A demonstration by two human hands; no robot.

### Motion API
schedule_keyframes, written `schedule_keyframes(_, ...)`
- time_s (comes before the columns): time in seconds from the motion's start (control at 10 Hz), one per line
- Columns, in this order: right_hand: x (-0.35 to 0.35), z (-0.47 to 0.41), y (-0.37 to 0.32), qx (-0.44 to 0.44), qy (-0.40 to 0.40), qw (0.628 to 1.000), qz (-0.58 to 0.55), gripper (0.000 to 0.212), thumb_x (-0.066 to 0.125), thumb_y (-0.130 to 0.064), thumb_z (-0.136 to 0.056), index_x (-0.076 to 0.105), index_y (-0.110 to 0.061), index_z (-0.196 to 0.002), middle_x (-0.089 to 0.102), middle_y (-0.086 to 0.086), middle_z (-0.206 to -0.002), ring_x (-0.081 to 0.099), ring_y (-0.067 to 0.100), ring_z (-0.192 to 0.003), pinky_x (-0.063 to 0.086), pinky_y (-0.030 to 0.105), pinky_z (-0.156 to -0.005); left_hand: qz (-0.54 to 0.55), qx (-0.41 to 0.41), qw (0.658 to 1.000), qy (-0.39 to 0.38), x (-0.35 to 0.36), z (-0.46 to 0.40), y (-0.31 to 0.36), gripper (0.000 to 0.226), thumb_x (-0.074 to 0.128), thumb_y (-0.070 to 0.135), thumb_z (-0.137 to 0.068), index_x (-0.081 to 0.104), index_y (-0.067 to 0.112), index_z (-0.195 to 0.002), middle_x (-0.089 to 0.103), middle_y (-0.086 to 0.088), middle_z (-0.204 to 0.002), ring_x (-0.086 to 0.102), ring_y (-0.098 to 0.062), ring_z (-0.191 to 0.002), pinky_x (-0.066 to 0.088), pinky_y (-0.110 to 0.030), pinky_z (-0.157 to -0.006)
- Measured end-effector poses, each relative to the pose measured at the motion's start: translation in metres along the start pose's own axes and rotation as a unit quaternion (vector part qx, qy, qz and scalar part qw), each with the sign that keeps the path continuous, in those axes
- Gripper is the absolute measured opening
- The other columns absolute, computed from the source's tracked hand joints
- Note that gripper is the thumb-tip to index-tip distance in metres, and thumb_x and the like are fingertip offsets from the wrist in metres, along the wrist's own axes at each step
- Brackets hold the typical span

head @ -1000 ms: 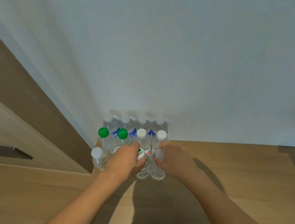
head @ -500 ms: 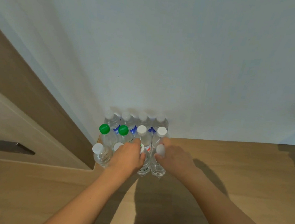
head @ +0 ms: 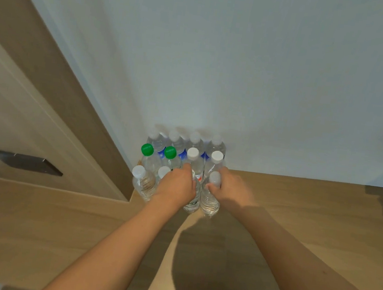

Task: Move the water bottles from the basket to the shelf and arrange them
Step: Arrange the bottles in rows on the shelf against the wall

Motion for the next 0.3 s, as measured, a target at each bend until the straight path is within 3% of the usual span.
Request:
schedule_keyframes(0.1,-0.009,0.005,-0.004,-0.006,0.006,1.0,0.015,0.041,0.055,-0.034,-0.092,0.046,-0.016,-0.128,0.064,0.009,-0.11,0.061,0.03,-0.098,0.038,0.032,-0.068,0.017,-0.002,1.0,0.012,0.0,0.003,-0.002,0.029,0.049,0.027,-0.098,0.045,0.009,-0.12,0.063,-0.013,-0.098,0.062,-0.031,-0.086,0.049,-0.038,-0.067)
schedule_keyframes(0.3,-0.009,0.022,-0.008,-0.03,0.062,0.997,0.041,0.044,0.058,-0.038,-0.091,0.045,-0.019,-0.128,0.064,0.007,-0.112,0.062,0.03,-0.101,0.047,0.036,-0.075,0.038,0.022,0.995,0.093,0.001,0.021,-0.017,0.037,0.05,0.037,-0.097,0.044,0.013,-0.125,0.062,-0.01,-0.11,0.063,-0.033,-0.096,0.051,-0.041,-0.073)
Point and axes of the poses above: each hand's wrist, its own z-axis away from the middle knuckle, its own x-axis out of the palm, y = z × x, the point moved 3 cm from there along -z, towards the middle knuckle
